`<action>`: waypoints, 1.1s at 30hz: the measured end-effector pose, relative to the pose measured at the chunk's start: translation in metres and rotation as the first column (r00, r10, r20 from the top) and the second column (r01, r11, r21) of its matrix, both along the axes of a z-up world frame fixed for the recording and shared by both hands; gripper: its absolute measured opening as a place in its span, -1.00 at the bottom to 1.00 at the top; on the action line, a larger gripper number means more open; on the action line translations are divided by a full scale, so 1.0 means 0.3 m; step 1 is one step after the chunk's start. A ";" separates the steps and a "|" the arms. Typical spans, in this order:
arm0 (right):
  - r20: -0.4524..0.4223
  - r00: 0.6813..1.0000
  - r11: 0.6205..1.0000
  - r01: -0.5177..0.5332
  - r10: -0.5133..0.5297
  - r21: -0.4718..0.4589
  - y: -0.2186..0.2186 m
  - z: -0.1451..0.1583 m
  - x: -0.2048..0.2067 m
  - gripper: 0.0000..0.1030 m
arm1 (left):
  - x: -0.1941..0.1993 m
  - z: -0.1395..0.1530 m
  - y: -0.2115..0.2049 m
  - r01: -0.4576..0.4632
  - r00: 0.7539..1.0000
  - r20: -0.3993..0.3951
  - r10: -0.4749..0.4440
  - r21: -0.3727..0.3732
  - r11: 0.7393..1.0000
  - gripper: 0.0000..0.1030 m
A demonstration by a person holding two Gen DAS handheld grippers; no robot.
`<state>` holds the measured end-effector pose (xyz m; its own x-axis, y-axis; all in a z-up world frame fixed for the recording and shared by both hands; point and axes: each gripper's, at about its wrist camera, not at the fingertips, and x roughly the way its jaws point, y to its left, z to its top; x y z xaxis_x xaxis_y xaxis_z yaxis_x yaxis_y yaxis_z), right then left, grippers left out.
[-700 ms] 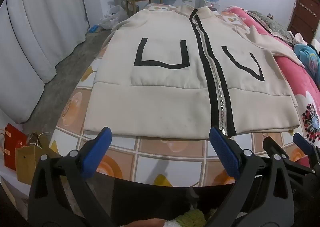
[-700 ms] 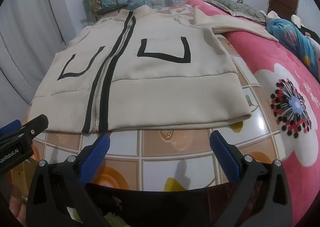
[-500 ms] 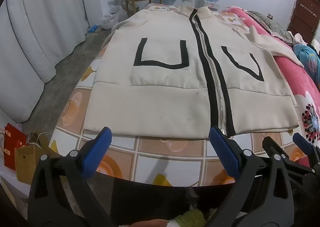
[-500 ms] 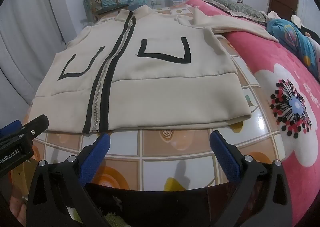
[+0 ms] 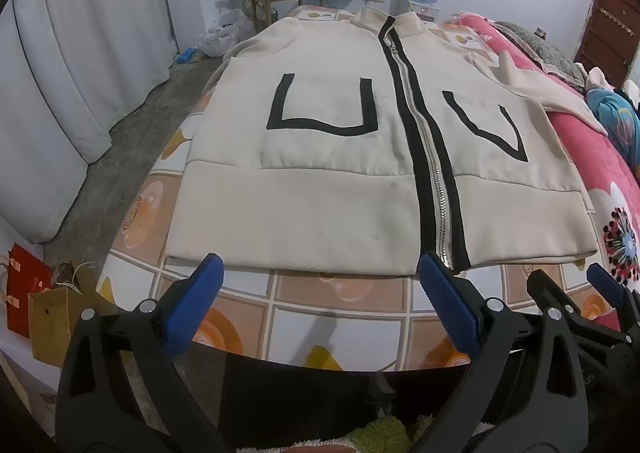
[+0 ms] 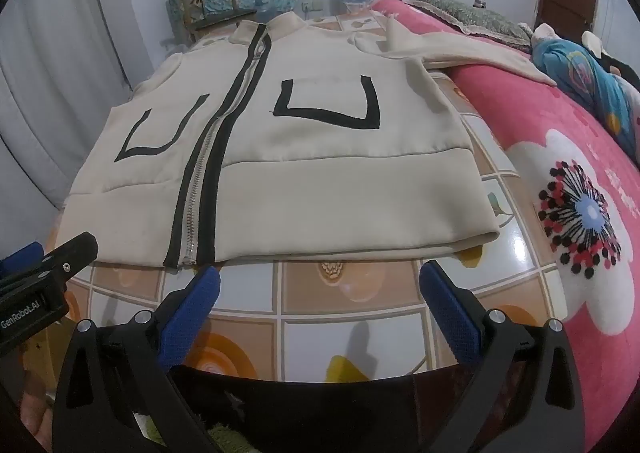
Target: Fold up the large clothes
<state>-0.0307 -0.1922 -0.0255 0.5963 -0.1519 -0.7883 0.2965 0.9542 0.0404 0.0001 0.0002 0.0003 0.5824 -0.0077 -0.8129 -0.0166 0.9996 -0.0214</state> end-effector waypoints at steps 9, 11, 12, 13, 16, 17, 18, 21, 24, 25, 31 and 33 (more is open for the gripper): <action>0.005 1.000 1.000 -0.001 0.001 -0.005 -0.006 0.013 -0.003 0.89 | -0.003 0.003 -0.007 0.000 1.000 0.001 0.000 0.000 1.000 0.84; 0.005 1.000 1.000 -0.001 0.001 -0.008 0.002 0.007 -0.001 0.89 | -0.004 0.003 -0.008 0.001 1.000 0.001 -0.001 -0.001 1.000 0.84; 0.005 1.000 1.000 -0.001 0.001 -0.009 0.002 0.008 0.000 0.89 | -0.004 0.004 -0.008 0.001 1.000 0.001 -0.001 -0.001 1.000 0.84; 0.005 1.000 1.000 -0.001 0.001 -0.013 0.006 0.013 0.000 0.89 | -0.003 0.003 -0.007 0.000 1.000 0.001 0.000 -0.001 1.000 0.84; 0.006 1.000 1.000 -0.001 0.001 -0.014 0.007 0.013 0.001 0.89 | -0.004 0.005 -0.009 0.000 1.000 0.001 0.000 -0.001 1.000 0.84; 0.006 1.000 1.000 -0.001 0.002 -0.014 0.007 0.013 0.001 0.89 | -0.004 0.004 -0.008 0.000 1.000 0.001 0.000 -0.002 1.000 0.84; 0.006 1.000 1.000 -0.001 0.001 -0.015 0.007 0.013 0.001 0.89 | -0.004 0.004 -0.007 0.000 1.000 0.001 0.000 -0.002 1.000 0.84; 0.007 1.000 1.000 -0.001 0.001 -0.015 0.009 0.014 0.003 0.89 | -0.004 0.004 -0.007 0.000 1.000 0.001 0.000 -0.001 1.000 0.84; 0.006 1.000 1.000 -0.001 0.001 -0.016 0.009 0.014 0.003 0.89 | -0.009 0.008 -0.010 0.000 1.000 0.003 0.000 -0.002 1.000 0.84; 0.006 1.000 1.000 -0.001 0.001 -0.017 0.010 0.014 0.003 0.89 | -0.010 0.009 -0.013 0.000 1.000 0.003 0.000 -0.001 1.000 0.84; 0.005 1.000 1.000 -0.002 0.002 -0.018 0.015 0.016 0.006 0.89 | -0.012 0.010 -0.014 0.000 1.000 0.004 0.000 -0.001 1.000 0.84; 0.005 1.000 1.000 -0.002 0.002 -0.019 0.017 0.017 0.006 0.89 | -0.012 0.011 -0.015 -0.001 1.000 0.005 0.001 -0.003 1.000 0.84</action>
